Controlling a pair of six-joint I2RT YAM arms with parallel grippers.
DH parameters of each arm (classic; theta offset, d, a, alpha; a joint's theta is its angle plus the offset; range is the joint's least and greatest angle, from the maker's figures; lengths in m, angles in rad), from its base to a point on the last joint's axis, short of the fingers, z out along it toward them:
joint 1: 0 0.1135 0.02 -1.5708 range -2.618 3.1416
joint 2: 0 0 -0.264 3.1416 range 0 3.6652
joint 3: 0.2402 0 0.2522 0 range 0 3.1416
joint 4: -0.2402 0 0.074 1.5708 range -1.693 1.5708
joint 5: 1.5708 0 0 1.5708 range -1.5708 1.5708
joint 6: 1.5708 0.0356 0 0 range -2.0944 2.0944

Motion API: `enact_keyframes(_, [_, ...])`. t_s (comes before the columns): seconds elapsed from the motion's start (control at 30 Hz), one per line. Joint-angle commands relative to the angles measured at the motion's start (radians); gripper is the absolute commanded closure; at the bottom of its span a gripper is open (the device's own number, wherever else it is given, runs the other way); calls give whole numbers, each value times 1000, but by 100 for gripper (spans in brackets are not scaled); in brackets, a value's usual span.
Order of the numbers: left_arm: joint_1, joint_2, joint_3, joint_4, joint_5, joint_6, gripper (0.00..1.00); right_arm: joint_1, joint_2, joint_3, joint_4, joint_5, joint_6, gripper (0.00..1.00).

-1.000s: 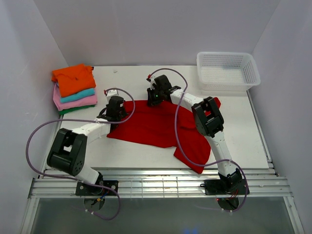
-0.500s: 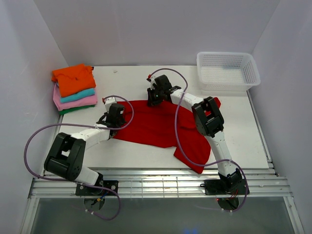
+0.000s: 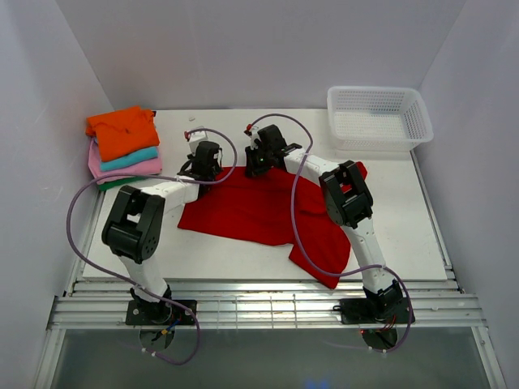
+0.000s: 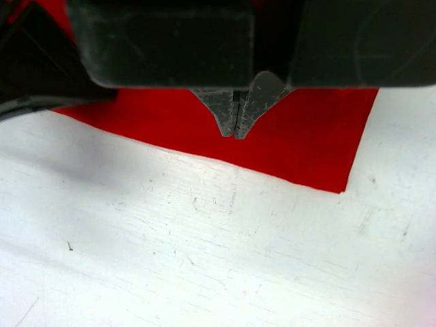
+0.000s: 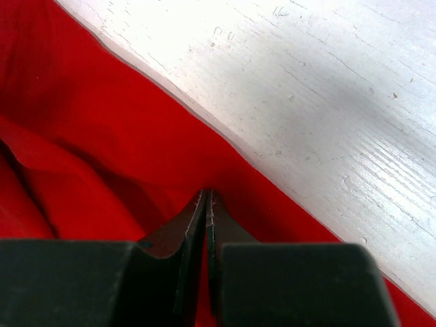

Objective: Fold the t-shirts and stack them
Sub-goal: Fold the tshirt

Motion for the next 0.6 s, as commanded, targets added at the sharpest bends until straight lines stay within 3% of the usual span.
enact_keyframes(0.0, [-3,57,48,20,-4,41,100,7,34,-16,-109,20,-26,91])
enact_keyframes(0.23, [-3,128,47,9,5,30,100,5,44,-12,-115,20,-29,91])
enact_keyframes(0.57, [-9,-70,-156,-5,37,-26,100,5,41,-7,-118,19,-21,91])
